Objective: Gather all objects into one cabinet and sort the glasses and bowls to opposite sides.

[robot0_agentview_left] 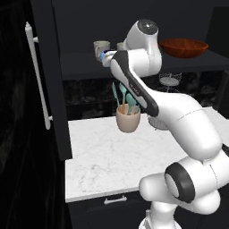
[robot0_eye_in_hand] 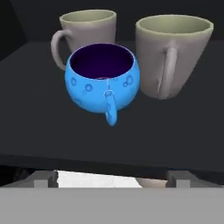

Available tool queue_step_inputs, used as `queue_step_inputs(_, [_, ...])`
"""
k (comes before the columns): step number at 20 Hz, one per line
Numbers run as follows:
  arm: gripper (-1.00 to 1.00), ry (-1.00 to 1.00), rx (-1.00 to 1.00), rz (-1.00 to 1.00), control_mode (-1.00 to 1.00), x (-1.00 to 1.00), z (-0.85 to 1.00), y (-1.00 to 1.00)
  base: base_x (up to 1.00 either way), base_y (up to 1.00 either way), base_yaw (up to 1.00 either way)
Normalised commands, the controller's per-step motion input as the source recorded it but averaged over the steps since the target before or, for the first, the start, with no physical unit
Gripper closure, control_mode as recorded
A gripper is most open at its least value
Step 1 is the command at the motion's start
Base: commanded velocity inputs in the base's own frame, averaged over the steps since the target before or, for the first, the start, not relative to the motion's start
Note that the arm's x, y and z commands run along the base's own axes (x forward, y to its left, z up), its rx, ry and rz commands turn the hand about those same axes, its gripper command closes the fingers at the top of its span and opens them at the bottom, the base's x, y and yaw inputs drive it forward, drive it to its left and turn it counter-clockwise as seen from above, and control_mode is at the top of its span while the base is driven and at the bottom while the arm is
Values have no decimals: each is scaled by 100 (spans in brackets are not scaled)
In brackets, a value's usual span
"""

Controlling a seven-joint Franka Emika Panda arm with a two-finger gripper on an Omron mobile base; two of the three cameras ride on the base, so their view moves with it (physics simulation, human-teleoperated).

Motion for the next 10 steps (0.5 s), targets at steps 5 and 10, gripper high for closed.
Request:
queue_step_inputs(5, [-100,-2,3,-6,-100,-96,1,-54,0,0,0])
queue_step_inputs(10, [-100,0,4,-5,-100,-95,4,-56,0,0,0])
